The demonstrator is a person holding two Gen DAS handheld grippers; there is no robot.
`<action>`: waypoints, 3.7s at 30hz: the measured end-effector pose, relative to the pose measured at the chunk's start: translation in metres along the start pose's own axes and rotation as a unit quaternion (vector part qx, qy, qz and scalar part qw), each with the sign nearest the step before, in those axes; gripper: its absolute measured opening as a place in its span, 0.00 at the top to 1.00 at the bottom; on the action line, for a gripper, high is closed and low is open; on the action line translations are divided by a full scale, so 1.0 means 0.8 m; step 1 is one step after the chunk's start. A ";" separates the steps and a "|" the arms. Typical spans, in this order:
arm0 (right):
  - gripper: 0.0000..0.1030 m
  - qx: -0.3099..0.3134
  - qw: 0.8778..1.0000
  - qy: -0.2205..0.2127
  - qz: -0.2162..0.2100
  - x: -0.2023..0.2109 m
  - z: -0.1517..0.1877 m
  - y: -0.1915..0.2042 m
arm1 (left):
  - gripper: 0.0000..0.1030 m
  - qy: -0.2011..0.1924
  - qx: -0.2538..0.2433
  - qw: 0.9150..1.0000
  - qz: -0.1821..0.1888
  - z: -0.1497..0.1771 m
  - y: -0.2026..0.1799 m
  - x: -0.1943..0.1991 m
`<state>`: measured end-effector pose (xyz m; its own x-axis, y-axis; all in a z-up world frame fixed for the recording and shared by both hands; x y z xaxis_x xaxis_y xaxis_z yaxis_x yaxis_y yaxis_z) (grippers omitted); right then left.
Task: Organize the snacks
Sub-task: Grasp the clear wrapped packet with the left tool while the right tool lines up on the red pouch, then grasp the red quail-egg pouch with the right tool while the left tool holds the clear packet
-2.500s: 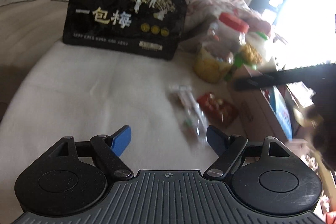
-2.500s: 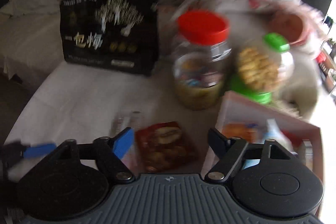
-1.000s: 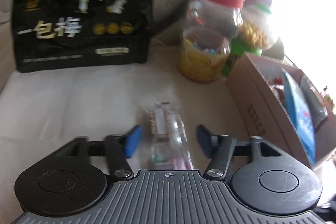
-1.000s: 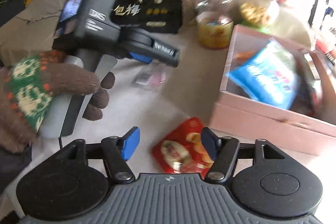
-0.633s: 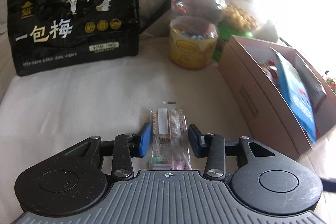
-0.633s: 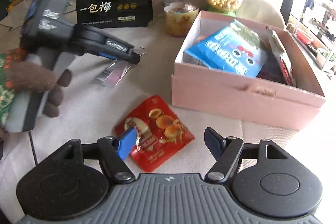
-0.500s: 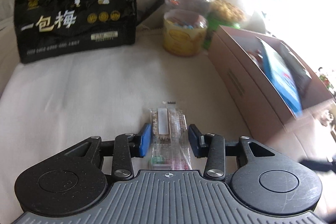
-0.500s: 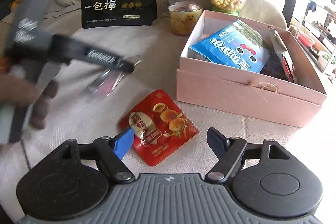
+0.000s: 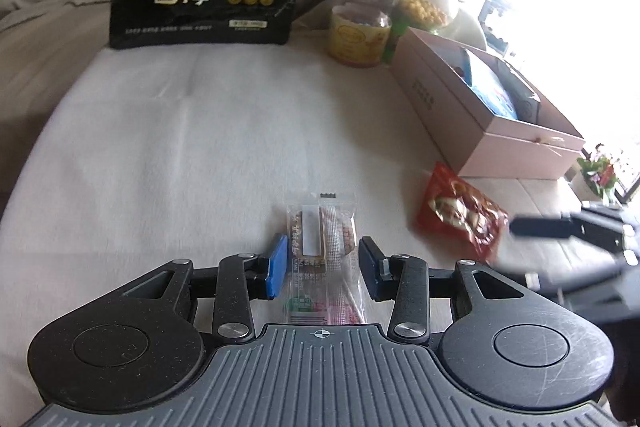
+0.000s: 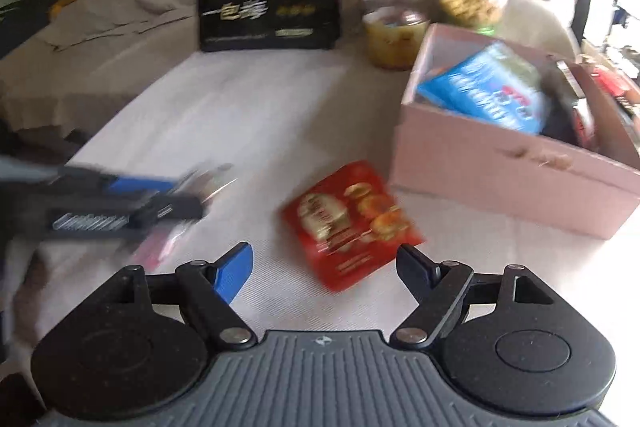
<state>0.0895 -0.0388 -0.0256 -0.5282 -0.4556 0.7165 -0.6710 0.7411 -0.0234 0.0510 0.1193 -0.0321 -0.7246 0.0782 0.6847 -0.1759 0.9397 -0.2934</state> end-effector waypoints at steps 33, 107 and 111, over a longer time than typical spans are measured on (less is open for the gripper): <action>0.12 -0.022 0.999 0.032 -0.012 -0.066 -0.039 -0.013 | 0.56 -0.067 -0.011 0.997 0.029 0.024 0.005 0.015; 0.00 0.033 0.999 -0.032 -0.016 0.024 0.062 0.003 | 0.56 -0.013 -0.038 0.999 0.013 0.048 -0.043 0.021; 0.00 0.032 0.999 -0.028 -0.015 0.024 0.059 0.003 | 0.56 -0.015 -0.043 0.999 0.014 0.050 -0.044 0.022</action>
<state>0.0534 -0.0693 -0.0447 -0.5343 -0.5054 0.6776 -0.7178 0.6945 -0.0480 0.0180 0.0746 -0.0364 -0.7489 0.0953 0.6558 -0.0991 0.9624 -0.2530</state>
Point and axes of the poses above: each gripper's, at about its wrist camera, not at the fingertips, and x roughly against the way its jaws point, y to its left, z to its underside, the point moved 8 cm from there along -x, roughly the way its jaws point, and after that the axes turned 5 degrees about x, right-handed, at the moved point
